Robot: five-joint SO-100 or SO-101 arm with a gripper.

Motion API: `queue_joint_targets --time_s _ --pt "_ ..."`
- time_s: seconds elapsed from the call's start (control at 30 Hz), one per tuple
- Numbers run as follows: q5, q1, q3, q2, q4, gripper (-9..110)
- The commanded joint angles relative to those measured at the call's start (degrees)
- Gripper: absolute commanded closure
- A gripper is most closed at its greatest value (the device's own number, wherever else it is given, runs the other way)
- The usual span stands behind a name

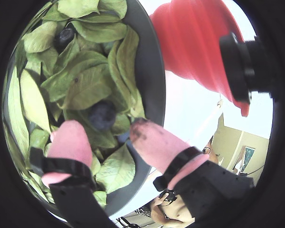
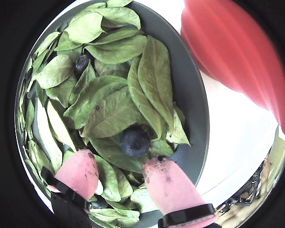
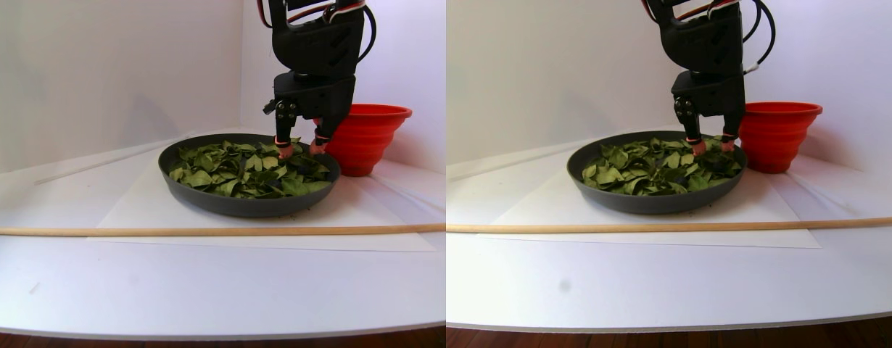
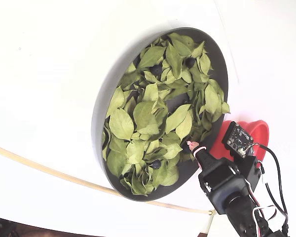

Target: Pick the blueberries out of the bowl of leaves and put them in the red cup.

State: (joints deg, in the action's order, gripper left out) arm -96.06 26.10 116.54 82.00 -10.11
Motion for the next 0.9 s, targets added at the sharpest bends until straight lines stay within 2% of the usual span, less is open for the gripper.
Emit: queue_joint_targets --time_s 0.0,0.87 --pt "0.5 2.0 -0.1 5.2 -0.4 83" --pt "3.5 3.8 5.8 -0.5 -14.5 83"
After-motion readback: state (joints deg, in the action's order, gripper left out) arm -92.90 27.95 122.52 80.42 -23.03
